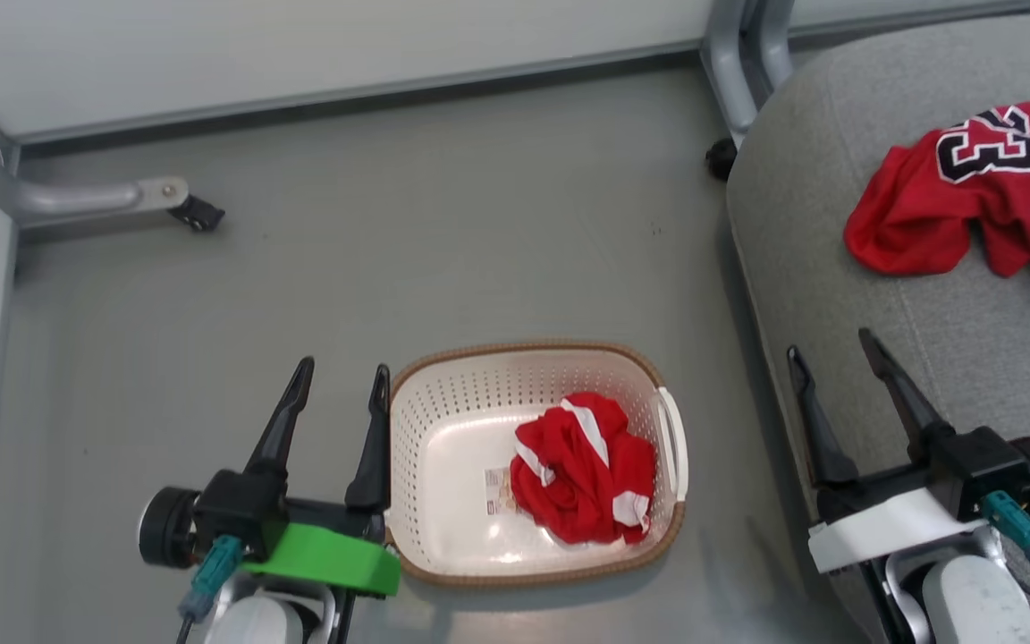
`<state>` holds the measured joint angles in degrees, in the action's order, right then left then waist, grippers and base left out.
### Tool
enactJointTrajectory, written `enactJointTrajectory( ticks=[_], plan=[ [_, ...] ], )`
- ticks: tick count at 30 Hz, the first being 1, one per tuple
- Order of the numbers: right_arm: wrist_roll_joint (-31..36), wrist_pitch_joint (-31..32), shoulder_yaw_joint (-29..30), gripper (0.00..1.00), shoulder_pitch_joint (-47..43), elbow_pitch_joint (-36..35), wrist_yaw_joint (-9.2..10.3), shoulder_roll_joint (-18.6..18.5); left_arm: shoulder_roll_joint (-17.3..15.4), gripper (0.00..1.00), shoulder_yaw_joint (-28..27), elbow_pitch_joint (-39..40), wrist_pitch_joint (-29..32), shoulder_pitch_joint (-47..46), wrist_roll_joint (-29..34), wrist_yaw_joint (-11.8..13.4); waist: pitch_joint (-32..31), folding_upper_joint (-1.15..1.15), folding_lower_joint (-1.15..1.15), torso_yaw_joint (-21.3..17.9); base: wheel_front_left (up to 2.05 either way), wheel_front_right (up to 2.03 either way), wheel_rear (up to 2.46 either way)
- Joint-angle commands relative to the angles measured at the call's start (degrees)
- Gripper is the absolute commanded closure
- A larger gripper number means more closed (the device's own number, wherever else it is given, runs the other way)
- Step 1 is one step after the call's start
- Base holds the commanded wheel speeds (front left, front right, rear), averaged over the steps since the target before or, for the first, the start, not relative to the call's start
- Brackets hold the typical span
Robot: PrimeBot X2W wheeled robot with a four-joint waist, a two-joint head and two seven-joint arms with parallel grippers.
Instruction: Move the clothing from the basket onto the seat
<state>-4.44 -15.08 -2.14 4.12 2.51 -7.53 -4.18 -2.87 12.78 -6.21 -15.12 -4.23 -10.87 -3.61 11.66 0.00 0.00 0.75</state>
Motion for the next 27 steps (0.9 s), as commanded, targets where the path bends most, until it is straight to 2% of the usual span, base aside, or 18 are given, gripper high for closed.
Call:
enactJointTrajectory(
  ticks=[1, 7, 15, 19, 27],
  plan=[
    [0.49, -0.14, 0.42, 0.00, 1.69, -0.71, 0.08, -0.40, -0.03, 0.00, 0.48, -0.86, -0.05, -2.79, 0.30, -0.74, 10.59, 0.00, 0.00, 0.53, 0.00, 0.00, 0.00],
    [1.57, -0.13, 0.30, 0.00, 6.52, -3.13, 0.08, -1.89, -0.05, 0.00, 4.81, -7.85, -0.05, -12.28, -0.38, -3.02, 19.86, 0.00, 0.00, 0.58, 0.00, 0.00, 0.00],
    [1.34, -0.13, 4.62, 0.00, 12.52, -9.01, 0.08, -2.82, -0.12, 0.00, 14.32, -18.55, -0.06, -26.88, -1.64, -3.88, 30.92, 0.00, 0.00, -0.51, 0.00, 0.00, 0.00],
    [1.12, -0.13, 6.39, 0.00, 14.83, -12.96, 0.08, -3.24, -0.14, 0.00, 19.92, -25.43, -0.05, -34.19, -5.15, -3.90, 36.14, 0.00, 0.00, -1.45, 0.00, 0.00, 0.00],
    [-0.01, -0.13, 5.90, 0.00, 17.46, -20.50, 0.08, -5.16, -0.20, 0.00, 33.28, -38.84, -0.05, -48.40, -13.51, -3.89, 45.78, 0.00, 0.00, -2.58, 0.00, 0.00, 0.00]
  ],
)
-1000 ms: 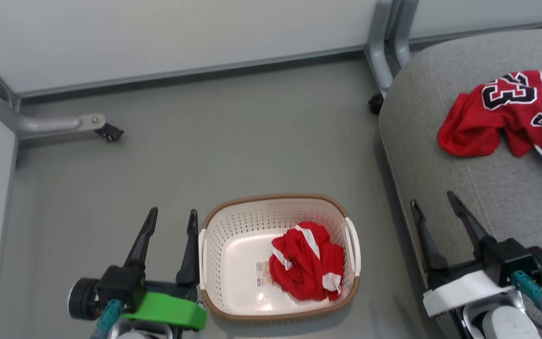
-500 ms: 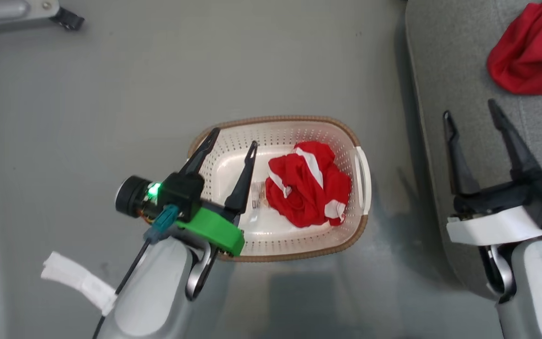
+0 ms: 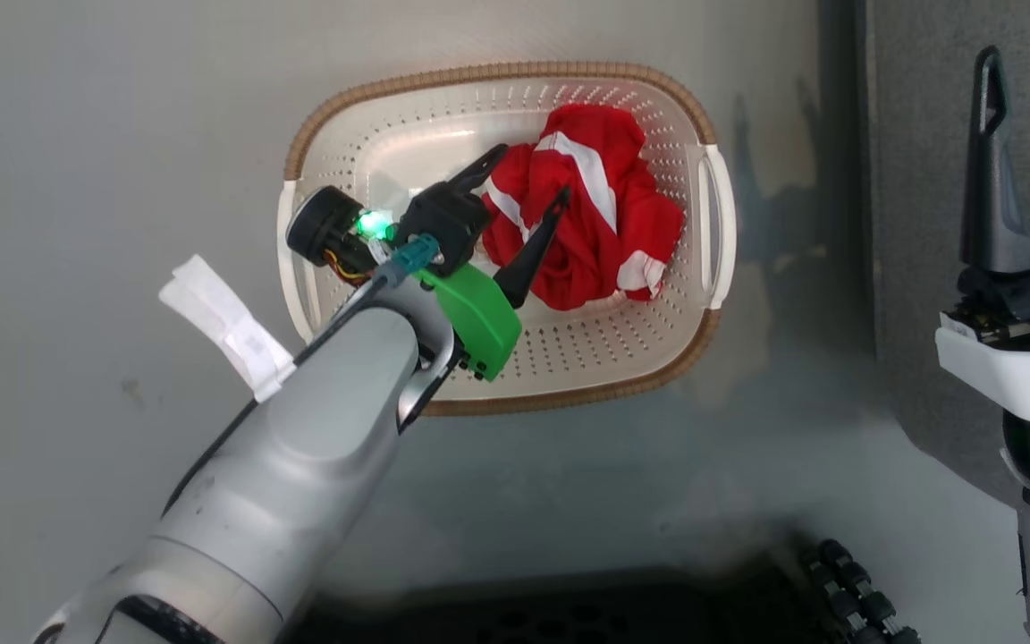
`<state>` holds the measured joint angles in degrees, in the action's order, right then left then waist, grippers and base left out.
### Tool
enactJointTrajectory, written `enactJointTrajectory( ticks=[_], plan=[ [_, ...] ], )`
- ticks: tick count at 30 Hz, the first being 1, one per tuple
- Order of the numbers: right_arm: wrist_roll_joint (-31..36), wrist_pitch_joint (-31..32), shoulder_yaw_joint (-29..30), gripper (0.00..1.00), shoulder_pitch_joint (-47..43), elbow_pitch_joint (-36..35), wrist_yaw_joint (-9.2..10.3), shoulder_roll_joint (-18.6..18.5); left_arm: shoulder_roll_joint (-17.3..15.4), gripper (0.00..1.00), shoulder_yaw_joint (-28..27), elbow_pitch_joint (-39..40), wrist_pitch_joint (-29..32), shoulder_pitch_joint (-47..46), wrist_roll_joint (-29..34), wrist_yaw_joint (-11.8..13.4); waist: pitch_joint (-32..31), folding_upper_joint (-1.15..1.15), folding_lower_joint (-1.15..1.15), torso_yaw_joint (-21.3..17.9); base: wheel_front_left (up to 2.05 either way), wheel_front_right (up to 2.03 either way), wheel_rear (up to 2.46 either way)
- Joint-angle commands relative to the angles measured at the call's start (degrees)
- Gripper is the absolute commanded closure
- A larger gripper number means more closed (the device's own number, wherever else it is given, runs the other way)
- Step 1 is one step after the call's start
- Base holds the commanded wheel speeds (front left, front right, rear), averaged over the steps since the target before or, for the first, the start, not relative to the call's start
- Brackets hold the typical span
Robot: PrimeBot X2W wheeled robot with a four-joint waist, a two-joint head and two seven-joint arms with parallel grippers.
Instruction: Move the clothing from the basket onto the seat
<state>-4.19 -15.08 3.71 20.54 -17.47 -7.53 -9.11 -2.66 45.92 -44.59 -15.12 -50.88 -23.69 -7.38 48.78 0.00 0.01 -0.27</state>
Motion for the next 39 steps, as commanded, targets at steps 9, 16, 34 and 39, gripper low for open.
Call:
enactJointTrajectory(
  ticks=[9, 16, 34, 39],
  plan=[
    [-1.63, -0.13, -0.82, 0.00, 2.65, -5.96, 0.08, -0.05, -0.37, 0.00, 9.57, -10.09, 1.72, -11.34, -11.14, -0.12, 14.67, 0.00, -0.01, -2.10, 0.00, 0.00, 0.00],
    [-2.57, -0.13, -2.61, 0.00, 1.25, -8.31, 0.08, -0.25, -0.36, 0.00, 14.66, -12.93, 4.12, -13.91, -18.78, -0.12, 15.52, 0.00, -0.01, -3.36, 0.00, 0.00, 0.00],
    [-3.21, -0.13, -3.97, 0.00, -1.97, -9.33, 0.08, -1.35, -0.35, 0.00, 24.71, -11.88, 0.14, -19.62, -28.21, -0.13, 15.54, 0.00, -0.01, -5.25, 0.00, 0.00, 0.00],
    [-3.15, -0.13, -3.64, 0.00, -2.53, -9.56, 0.08, -1.49, -0.43, 0.00, 26.50, -10.93, -0.08, -19.93, -29.74, -0.13, 15.45, 0.00, -0.01, -5.54, 0.00, 0.00, 0.00]
  ],
)
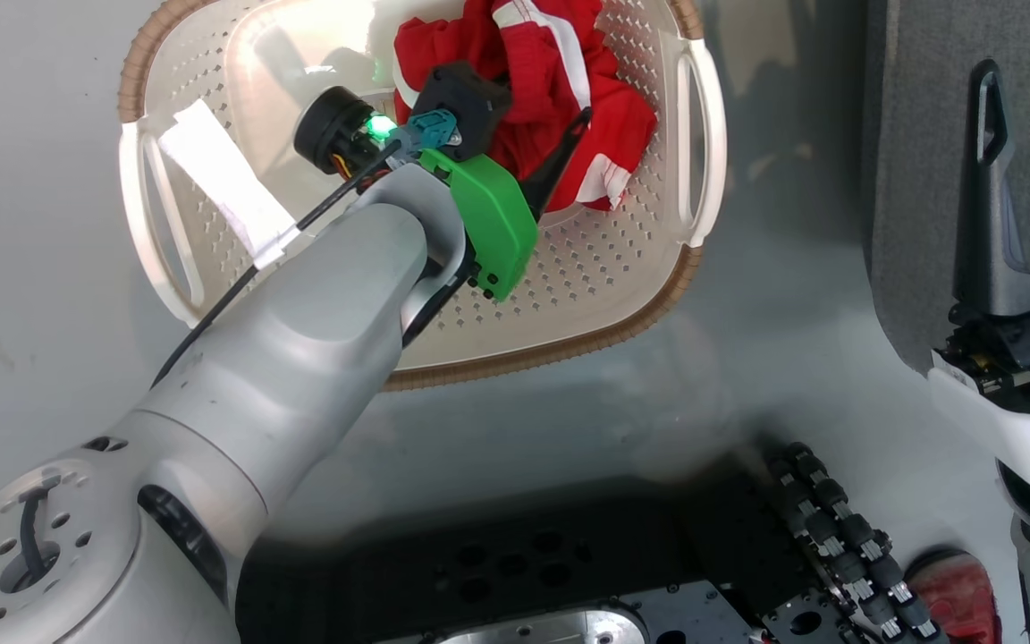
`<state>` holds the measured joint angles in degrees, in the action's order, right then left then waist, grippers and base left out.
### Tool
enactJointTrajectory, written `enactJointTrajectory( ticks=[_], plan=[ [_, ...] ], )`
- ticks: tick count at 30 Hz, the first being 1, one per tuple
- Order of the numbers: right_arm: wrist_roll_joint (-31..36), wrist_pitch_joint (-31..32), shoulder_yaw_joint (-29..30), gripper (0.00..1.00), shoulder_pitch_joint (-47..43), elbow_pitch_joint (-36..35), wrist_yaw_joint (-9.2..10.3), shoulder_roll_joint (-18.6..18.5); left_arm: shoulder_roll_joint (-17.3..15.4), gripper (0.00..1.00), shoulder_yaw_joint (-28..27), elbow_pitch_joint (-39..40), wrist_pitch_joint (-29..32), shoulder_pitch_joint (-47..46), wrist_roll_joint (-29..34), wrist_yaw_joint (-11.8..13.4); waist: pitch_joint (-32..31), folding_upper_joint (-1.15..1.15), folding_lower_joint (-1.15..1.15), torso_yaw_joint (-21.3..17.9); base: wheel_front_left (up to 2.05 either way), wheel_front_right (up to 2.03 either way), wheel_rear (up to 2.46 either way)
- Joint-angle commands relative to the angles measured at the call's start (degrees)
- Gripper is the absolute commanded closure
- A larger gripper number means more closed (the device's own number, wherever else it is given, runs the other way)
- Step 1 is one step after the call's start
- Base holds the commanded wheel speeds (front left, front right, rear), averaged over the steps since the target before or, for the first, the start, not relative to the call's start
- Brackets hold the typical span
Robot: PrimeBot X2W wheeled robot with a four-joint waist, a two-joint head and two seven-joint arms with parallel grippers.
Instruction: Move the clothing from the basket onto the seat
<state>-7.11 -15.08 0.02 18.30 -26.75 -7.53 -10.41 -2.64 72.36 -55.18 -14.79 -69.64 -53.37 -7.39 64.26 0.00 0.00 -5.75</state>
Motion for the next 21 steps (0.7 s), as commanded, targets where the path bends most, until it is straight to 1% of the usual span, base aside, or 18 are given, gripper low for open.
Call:
enactJointTrajectory(
  ticks=[1, 6, 8, 9, 15, 21],
  plan=[
    [-0.22, -0.13, -0.08, 0.00, -0.39, -0.32, 0.08, -0.22, -0.43, 0.00, 0.28, -0.63, -0.35, -1.02, -0.08, -0.12, -0.07, 0.00, 0.00, -0.18, 0.00, 0.00, 0.00],
    [0.06, -0.13, -0.69, 0.00, -1.14, -0.79, 0.08, -0.52, -0.38, 0.00, 0.89, -1.39, 0.29, 0.48, -0.76, -0.12, -0.64, 0.00, 0.00, -1.24, 0.00, 0.00, 0.00],
    [0.16, -0.13, -0.33, 0.00, -1.54, -1.18, 0.08, -0.70, -0.43, 0.68, 0.95, -2.43, 0.55, 0.53, 0.21, -0.12, -0.86, 0.00, 0.00, -1.44, 0.00, 0.00, 0.00],
    [0.18, -0.13, -0.21, 0.00, -1.65, -1.34, 0.08, -0.77, -0.43, 1.00, 0.98, -3.15, 0.84, 0.54, 0.39, -0.12, -0.95, 0.00, 0.00, -1.56, 0.00, 0.00, 0.00],
    [0.13, -0.13, 0.53, 0.00, -1.63, -1.96, 0.08, -0.55, -0.40, 1.00, 1.04, -4.41, 1.45, 0.46, 2.36, -0.12, -1.03, 0.00, 0.00, -1.69, 0.00, 0.00, 0.00],
    [-0.32, -0.13, 1.61, 0.00, 0.59, -1.43, 0.08, 0.17, -0.39, 1.00, 1.06, -3.35, 0.38, -0.37, 2.83, -0.12, -0.92, 0.00, 0.00, -0.57, 0.00, 0.00, 0.00]
  ],
)
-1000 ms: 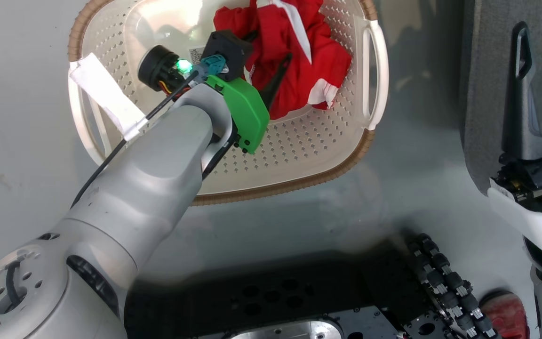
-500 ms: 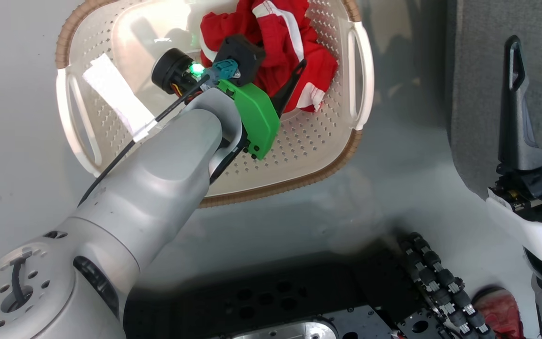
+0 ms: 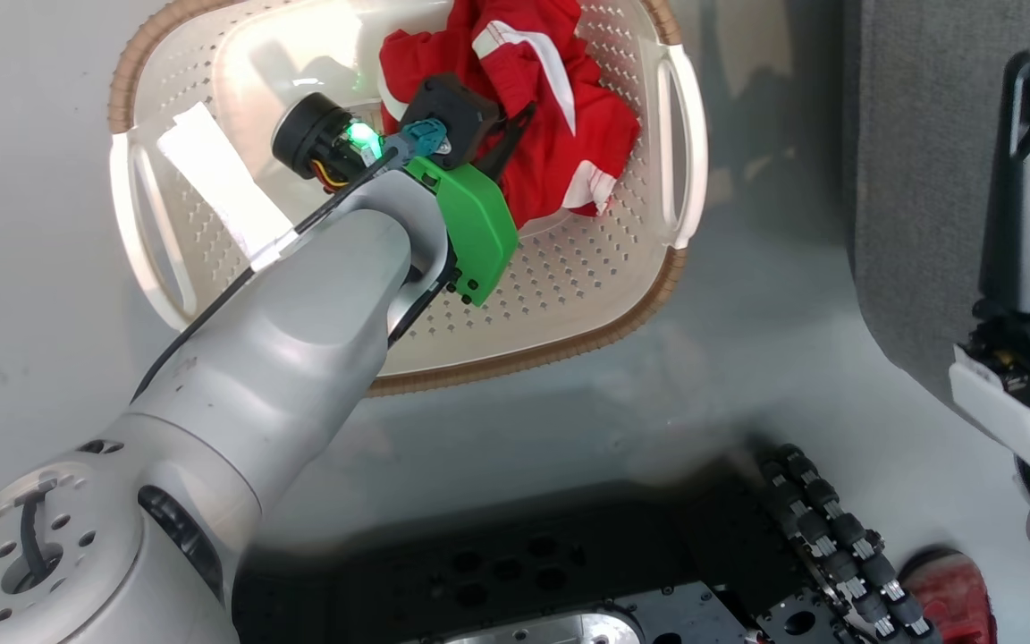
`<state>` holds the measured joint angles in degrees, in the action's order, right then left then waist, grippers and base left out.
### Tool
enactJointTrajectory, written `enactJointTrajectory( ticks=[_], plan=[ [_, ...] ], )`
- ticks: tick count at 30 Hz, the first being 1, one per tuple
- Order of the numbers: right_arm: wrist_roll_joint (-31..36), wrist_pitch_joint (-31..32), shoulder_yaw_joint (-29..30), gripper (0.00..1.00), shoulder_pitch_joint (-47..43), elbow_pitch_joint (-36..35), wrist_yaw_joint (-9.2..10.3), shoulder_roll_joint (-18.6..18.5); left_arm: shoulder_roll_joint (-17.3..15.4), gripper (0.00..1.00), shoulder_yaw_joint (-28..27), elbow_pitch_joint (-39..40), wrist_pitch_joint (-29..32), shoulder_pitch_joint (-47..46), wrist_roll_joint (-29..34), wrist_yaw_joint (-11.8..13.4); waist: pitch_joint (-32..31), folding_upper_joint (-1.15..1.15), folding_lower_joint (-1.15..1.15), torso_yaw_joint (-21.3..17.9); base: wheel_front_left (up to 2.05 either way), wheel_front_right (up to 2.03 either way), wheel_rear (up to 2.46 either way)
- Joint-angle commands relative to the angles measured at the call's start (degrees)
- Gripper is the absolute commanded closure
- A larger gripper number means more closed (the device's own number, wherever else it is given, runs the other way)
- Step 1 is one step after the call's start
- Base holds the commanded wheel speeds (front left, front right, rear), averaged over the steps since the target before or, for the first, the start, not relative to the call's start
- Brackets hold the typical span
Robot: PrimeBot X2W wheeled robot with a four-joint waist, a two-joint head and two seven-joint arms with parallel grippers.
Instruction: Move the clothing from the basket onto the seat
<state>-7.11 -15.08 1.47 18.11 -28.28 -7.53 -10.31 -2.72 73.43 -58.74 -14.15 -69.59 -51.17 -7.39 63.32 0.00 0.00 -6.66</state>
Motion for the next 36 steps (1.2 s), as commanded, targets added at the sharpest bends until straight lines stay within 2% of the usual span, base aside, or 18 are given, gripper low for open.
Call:
enactJointTrajectory(
  ticks=[1, 6, 11, 21, 28, 36],
  plan=[
    [-0.41, -0.13, 0.33, 0.00, 1.24, 0.26, 0.08, 0.20, -0.31, 1.00, -0.01, 0.32, -0.49, -0.50, 0.75, -0.12, -0.01, 0.00, 0.00, 0.57, 0.00, 0.00, 0.00],
    [-0.51, -0.12, 0.94, 0.00, 4.13, 1.39, 0.08, 0.59, -0.31, 1.00, -0.02, 1.46, -1.06, 0.55, 2.55, -0.12, -0.80, 0.00, 0.00, 1.89, 0.00, 0.00, 0.00],
    [-0.50, -0.13, 1.09, 0.00, 5.62, 3.45, 0.08, 0.58, -0.28, 1.00, -0.28, 3.65, -1.05, 2.94, 3.95, -0.12, -4.74, 0.00, 0.00, 3.26, 0.00, 0.00, 0.00],
    [-1.70, -0.13, 0.40, 0.00, 4.07, 7.78, 0.08, 1.84, -2.53, 1.00, -6.53, 9.95, -1.07, 12.42, 8.75, -0.12, -16.62, 0.00, 0.00, 4.48, 0.00, 0.00, 0.00],
    [-2.68, -0.13, -0.30, 0.00, 1.20, 10.92, 0.08, 2.60, -4.81, 1.00, -14.61, 17.33, -1.02, 22.13, 13.55, -0.12, -27.01, 0.00, 0.00, 5.77, 0.00, 0.00, 0.00],
    [-3.75, -0.13, -1.35, 0.00, -5.58, 15.98, 0.08, 4.26, -6.17, 1.00, -26.15, 26.81, -1.02, 35.34, 21.71, 0.47, -42.63, 0.00, 0.00, 7.08, 0.00, 0.00, 0.00]
  ],
)
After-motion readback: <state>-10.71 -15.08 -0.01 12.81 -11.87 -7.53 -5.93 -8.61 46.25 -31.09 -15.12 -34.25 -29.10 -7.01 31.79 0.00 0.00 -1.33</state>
